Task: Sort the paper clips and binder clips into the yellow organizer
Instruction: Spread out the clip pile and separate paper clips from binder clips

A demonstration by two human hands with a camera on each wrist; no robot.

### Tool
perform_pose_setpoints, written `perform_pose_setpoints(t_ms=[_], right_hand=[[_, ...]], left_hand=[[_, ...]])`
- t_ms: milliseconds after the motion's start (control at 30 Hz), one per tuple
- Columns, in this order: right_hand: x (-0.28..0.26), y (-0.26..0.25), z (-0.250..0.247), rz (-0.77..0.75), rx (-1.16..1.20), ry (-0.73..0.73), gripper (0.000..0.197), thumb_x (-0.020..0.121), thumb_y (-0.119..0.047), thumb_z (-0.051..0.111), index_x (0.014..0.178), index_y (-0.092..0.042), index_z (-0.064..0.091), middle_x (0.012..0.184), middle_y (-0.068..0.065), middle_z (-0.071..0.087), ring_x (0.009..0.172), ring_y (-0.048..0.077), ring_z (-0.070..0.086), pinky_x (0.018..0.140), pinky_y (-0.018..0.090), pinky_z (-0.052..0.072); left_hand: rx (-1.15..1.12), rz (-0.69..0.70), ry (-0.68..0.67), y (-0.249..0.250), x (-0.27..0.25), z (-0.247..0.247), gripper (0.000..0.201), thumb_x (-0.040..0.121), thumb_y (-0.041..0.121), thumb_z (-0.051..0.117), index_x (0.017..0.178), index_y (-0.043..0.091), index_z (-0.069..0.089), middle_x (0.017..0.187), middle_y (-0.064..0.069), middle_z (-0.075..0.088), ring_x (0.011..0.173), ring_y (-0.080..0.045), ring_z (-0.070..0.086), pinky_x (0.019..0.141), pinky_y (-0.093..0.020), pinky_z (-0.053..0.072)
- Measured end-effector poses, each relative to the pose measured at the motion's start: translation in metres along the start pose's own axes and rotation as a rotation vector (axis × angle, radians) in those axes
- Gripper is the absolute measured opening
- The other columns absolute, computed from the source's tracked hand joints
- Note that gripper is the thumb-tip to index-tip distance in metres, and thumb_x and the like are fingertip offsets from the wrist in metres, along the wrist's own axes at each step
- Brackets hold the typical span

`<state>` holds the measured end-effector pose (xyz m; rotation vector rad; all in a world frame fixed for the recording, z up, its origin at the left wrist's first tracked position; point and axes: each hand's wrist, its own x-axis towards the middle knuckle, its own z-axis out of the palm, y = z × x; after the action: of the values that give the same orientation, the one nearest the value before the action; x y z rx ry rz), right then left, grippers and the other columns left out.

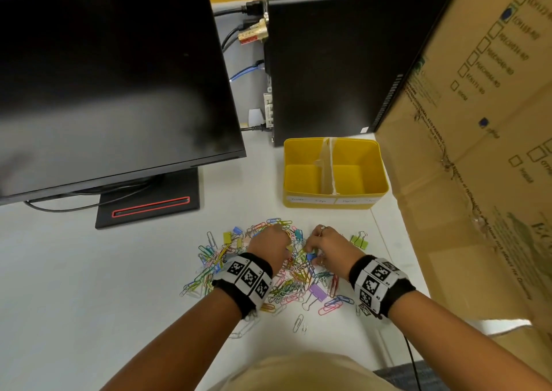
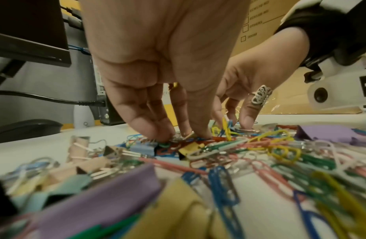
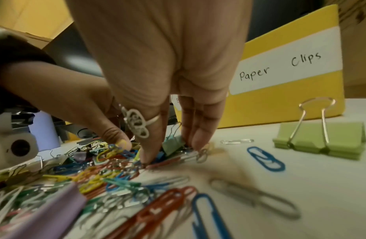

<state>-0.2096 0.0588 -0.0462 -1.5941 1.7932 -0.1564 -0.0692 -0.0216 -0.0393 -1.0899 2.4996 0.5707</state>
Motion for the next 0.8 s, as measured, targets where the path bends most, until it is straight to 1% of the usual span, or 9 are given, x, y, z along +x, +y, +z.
perform_pose_setpoints(t_ms=[100, 133, 233, 300, 500, 633, 700, 767, 800], right_hand=[[-0.001, 0.0, 0.0, -0.016, -0.027, 0.0, 0.019, 0.086, 0.002, 0.05, 0.1, -0.007, 0.06, 0.105, 0.01, 0.046, 0.073, 0.017, 0.058, 0.08, 0.035, 0.052], [-0.001, 0.002, 0.002, -0.024, -0.064, 0.009, 0.022, 0.085, 0.001, 0.051, 0.103, -0.011, 0.059, 0.106, 0.008, 0.045, 0.072, 0.017, 0.057, 0.08, 0.035, 0.052], [-0.001, 0.004, 0.005, -0.061, -0.182, 0.018, 0.046, 0.077, 0.01, 0.052, 0.113, -0.018, 0.054, 0.119, 0.01, 0.047, 0.097, 0.026, 0.055, 0.084, 0.033, 0.047], [-0.003, 0.003, 0.004, -0.071, -0.236, 0.012, 0.047, 0.077, 0.013, 0.05, 0.114, -0.016, 0.054, 0.123, 0.01, 0.045, 0.109, 0.027, 0.048, 0.087, 0.036, 0.046], [-0.002, 0.001, 0.003, -0.093, -0.359, -0.025, 0.032, 0.086, -0.003, 0.049, 0.117, -0.014, 0.054, 0.123, 0.013, 0.045, 0.11, 0.03, 0.046, 0.086, 0.038, 0.046], [0.003, 0.001, 0.006, -0.135, -0.394, -0.029, 0.035, 0.084, 0.005, 0.049, 0.115, -0.01, 0.055, 0.116, 0.015, 0.047, 0.107, 0.029, 0.048, 0.086, 0.034, 0.044], [0.003, 0.0, 0.007, -0.18, -0.466, -0.048, 0.025, 0.086, 0.0, 0.048, 0.109, -0.006, 0.055, 0.106, 0.012, 0.048, 0.101, 0.028, 0.049, 0.085, 0.034, 0.044], [0.002, 0.001, 0.009, -0.158, -0.432, -0.075, 0.02, 0.089, -0.01, 0.045, 0.106, -0.003, 0.053, 0.088, 0.002, 0.045, 0.093, 0.026, 0.05, 0.081, 0.036, 0.045], [0.003, 0.0, 0.009, -0.148, -0.411, -0.073, 0.019, 0.089, -0.009, 0.045, 0.105, -0.003, 0.052, 0.085, 0.001, 0.042, 0.092, 0.026, 0.05, 0.08, 0.036, 0.045]], left_hand=[[-0.052, -0.018, -0.004, -0.008, -0.002, 0.002, 0.029, 0.089, 0.023, 0.053, 0.115, 0.011, 0.059, 0.128, -0.008, 0.049, 0.116, -0.025, 0.052, 0.094, -0.037, 0.047], [-0.066, -0.017, -0.003, -0.01, -0.003, 0.001, 0.03, 0.089, 0.023, 0.053, 0.115, 0.011, 0.058, 0.129, -0.008, 0.048, 0.114, -0.025, 0.053, 0.092, -0.036, 0.047], [-0.122, -0.037, 0.013, -0.017, -0.01, -0.002, 0.029, 0.086, 0.022, 0.054, 0.112, 0.01, 0.059, 0.126, -0.008, 0.048, 0.107, -0.026, 0.056, 0.088, -0.037, 0.05], [-0.143, -0.045, 0.012, -0.027, -0.015, -0.002, 0.027, 0.086, 0.017, 0.054, 0.11, 0.009, 0.059, 0.126, -0.009, 0.046, 0.104, -0.027, 0.057, 0.088, -0.038, 0.051], [-0.157, -0.123, 0.05, -0.065, -0.026, 0.005, 0.033, 0.083, 0.0, 0.048, 0.113, 0.008, 0.058, 0.133, -0.009, 0.044, 0.119, -0.024, 0.049, 0.098, -0.031, 0.047], [-0.176, -0.144, 0.1, -0.066, -0.036, 0.006, 0.036, 0.08, 0.0, 0.051, 0.112, 0.014, 0.058, 0.137, -0.003, 0.037, 0.125, -0.02, 0.041, 0.096, -0.033, 0.049], [-0.189, -0.067, 0.131, -0.052, -0.041, 0.007, 0.037, 0.081, 0.001, 0.051, 0.113, 0.018, 0.059, 0.134, -0.002, 0.041, 0.125, -0.019, 0.041, 0.096, -0.034, 0.049], [-0.178, 0.018, 0.12, -0.037, -0.044, 0.01, 0.035, 0.086, 0.005, 0.051, 0.117, 0.019, 0.059, 0.132, -0.002, 0.043, 0.125, -0.02, 0.042, 0.096, -0.035, 0.049], [-0.165, 0.049, 0.109, -0.03, -0.045, 0.013, 0.032, 0.088, 0.008, 0.051, 0.118, 0.017, 0.059, 0.131, -0.003, 0.043, 0.123, -0.02, 0.043, 0.095, -0.035, 0.049]])
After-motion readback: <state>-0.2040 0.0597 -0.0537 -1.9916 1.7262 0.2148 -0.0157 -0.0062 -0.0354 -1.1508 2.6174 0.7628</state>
